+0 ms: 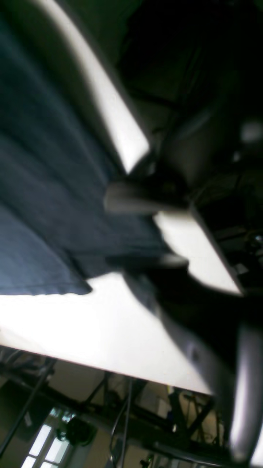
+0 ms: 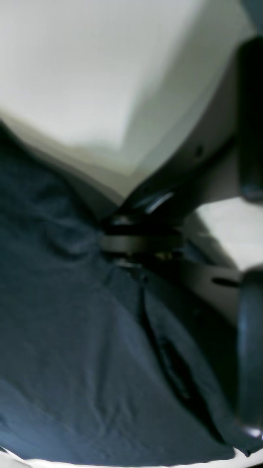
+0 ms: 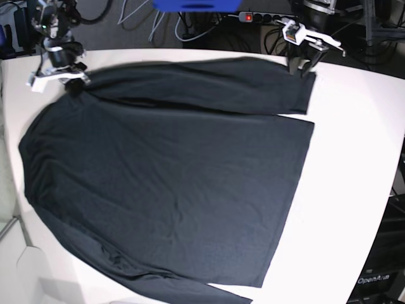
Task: Fold the T-shirt properly
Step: 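Grasp the shirt's shoulder corner with the right gripper, then grasp the shirt's other shoulder corner with the left gripper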
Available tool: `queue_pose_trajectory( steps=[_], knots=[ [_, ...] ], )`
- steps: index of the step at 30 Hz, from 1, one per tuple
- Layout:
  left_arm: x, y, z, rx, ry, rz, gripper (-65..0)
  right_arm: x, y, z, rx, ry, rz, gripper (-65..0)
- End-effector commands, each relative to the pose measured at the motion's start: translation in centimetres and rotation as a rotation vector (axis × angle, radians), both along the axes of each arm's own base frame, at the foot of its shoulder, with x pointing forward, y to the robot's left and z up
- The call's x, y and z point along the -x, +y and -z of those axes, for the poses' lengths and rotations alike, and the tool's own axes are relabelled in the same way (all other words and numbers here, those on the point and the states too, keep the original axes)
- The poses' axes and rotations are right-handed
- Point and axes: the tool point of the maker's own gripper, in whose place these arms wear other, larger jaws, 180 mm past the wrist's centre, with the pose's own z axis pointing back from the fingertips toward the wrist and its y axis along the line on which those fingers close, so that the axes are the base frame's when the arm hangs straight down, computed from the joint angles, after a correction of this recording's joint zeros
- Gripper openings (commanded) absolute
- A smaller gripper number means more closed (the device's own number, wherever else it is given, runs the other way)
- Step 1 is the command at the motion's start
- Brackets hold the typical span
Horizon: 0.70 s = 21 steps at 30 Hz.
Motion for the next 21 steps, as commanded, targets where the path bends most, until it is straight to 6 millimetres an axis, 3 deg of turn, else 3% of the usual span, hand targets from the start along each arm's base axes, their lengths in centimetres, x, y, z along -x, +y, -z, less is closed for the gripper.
queue_pose_trajectory(
  steps=[1, 6, 14, 21],
  knots=[
    [0.3, 0.2, -0.4, -0.005, -0.014, 0.002, -53.4, -0.2, -0.8, -0.9, 0.018, -0.029, 0.013, -65.0],
    [0.3, 0.2, -0.4, -0.005, -0.014, 0.002, -53.8, 0.7, -2.0, -1.0, 0.037, -0.018, 0.039, -65.0],
    [0.3, 0.1, -0.5, 0.001, -0.020, 0.004, -53.6, 0.8, -1.4, -0.7, 0.023, -0.014, 0.036, -65.0],
    [1.7, 0.6, -0.8, 0.037, -0.022, -0.038, -42.5, 0.7, -1.0, -0.5, 0.010, -0.014, 0.044, -65.0]
  ],
)
